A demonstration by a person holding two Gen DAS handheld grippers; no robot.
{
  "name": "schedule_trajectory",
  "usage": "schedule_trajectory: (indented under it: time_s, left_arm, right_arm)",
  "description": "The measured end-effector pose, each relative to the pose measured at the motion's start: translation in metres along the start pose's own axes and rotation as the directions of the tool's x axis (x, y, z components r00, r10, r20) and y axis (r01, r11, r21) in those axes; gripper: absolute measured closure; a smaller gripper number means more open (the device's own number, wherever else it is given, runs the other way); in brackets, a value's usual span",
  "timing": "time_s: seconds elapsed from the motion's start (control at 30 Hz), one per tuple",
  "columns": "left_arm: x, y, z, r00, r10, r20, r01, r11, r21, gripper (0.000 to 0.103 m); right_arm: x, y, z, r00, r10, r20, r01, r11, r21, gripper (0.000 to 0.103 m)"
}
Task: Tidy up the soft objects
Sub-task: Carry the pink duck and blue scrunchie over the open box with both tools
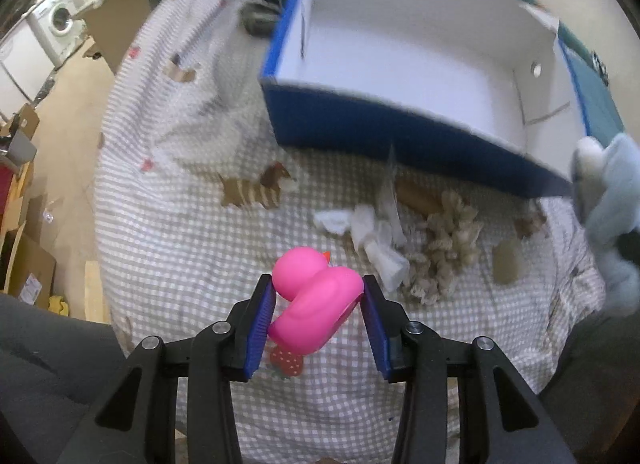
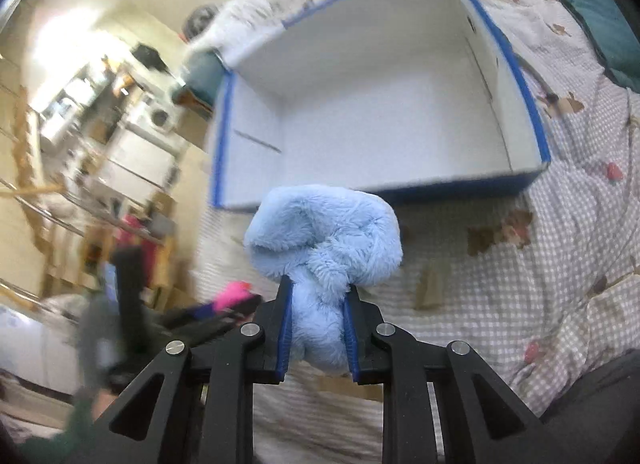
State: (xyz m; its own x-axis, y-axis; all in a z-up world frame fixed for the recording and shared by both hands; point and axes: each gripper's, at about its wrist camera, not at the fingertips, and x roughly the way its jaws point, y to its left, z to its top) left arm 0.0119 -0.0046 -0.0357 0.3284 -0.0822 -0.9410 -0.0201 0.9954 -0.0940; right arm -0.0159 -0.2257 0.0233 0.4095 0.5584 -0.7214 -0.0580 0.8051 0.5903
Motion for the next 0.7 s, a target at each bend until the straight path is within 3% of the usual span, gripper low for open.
schedule_trajectory:
  time_s: [0.13,0.27,0.53,0.7]
  left_arm:
    - [-0.033,-0.002,0.015,0.995,-0.003,0.100,0.003,1.000,-0.002,0.063]
    - [-0.045,-0.001,0.040,0.986,-0.005,0.168,-0.002,0.999,0.044,0.063]
    - [-0.045,-0.019,0.087,0.981,-0.018,0.191,-0.002,0.995,0.101,0.063]
    - [-0.028,-0.028,0.114,0.985,-0.024,0.168,0.005,0.994,0.113,0.063]
  right_arm:
    - [-0.024,0.006,0.017,0.998,0.053,0.045,-0.053,0.999,0.004,0.079]
    - [-0.040,0.008,0.037,0.995,0.050,0.088,-0.048,0.999,-0.019,0.079]
    - [-0.032,0.000,0.063,0.993,0.023,0.119,-0.022,1.000,-0.006,0.079]
    - [-0.013,-0.003,0.076,0.989,-0.024,0.145,0.023,1.000,0.005,0.079]
